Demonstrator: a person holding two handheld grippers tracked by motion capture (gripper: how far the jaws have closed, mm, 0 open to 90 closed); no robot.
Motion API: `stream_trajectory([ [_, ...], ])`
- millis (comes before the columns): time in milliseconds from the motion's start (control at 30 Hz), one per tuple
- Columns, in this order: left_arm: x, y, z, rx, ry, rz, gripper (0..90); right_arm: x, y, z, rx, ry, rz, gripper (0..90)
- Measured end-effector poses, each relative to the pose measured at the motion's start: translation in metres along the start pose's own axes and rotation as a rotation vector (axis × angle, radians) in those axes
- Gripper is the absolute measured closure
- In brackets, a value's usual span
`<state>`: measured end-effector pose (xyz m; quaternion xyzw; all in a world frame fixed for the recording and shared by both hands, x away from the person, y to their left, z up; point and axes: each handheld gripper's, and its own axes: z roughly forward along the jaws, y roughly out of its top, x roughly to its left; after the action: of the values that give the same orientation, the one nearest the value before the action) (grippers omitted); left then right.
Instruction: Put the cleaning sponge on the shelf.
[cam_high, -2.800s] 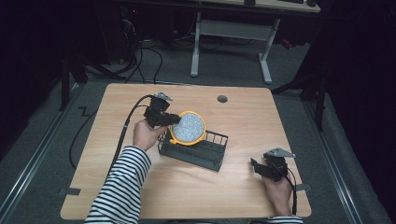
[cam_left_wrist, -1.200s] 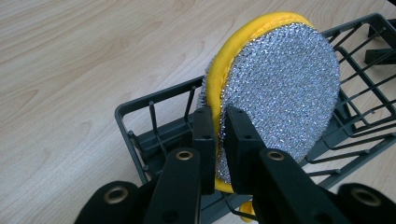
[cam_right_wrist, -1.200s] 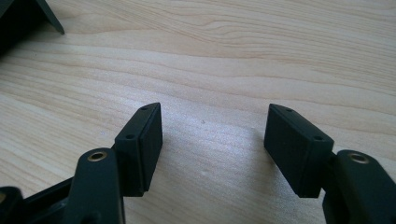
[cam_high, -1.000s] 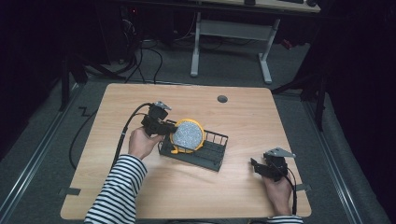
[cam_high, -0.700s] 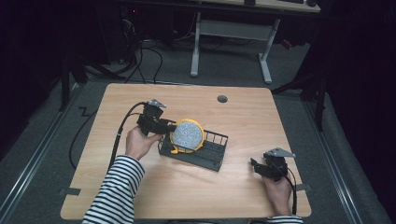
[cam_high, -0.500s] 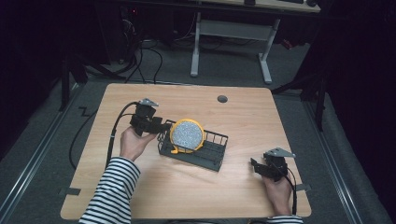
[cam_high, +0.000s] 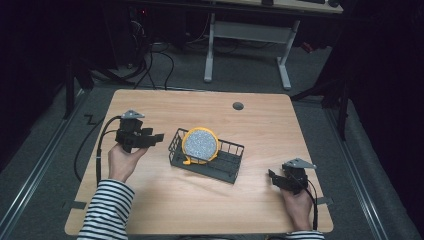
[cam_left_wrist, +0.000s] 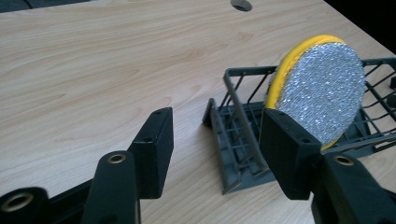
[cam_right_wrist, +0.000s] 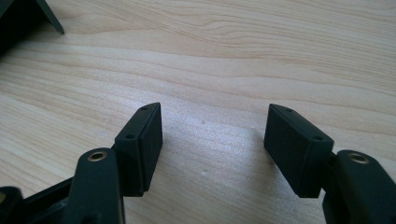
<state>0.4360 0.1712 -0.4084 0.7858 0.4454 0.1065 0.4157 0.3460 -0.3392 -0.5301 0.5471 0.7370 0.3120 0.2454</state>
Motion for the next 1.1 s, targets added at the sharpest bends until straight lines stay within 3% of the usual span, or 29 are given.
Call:
stream_trajectory([
  [567,0.029,-0.063,-0.028,-0.047,0.091,-0.146,42.5,0.000,0.000,0.000,0.001,-0.001,0.001,37.3],
  [667,0.030,-0.075,-0.030,-0.039,0.113,-0.149,42.7,0.000,0.000,0.000,0.000,-0.001,0.000,37.2],
  [933,0.036,-0.108,-0.029,-0.051,0.136,-0.215,42.7,0.000,0.000,0.000,0.000,-0.001,0.001,37.3],
  [1100,0.034,-0.123,-0.024,-0.028,0.182,-0.210,42.3,0.000,0.000,0.000,0.000,-0.001,0.001,37.2],
])
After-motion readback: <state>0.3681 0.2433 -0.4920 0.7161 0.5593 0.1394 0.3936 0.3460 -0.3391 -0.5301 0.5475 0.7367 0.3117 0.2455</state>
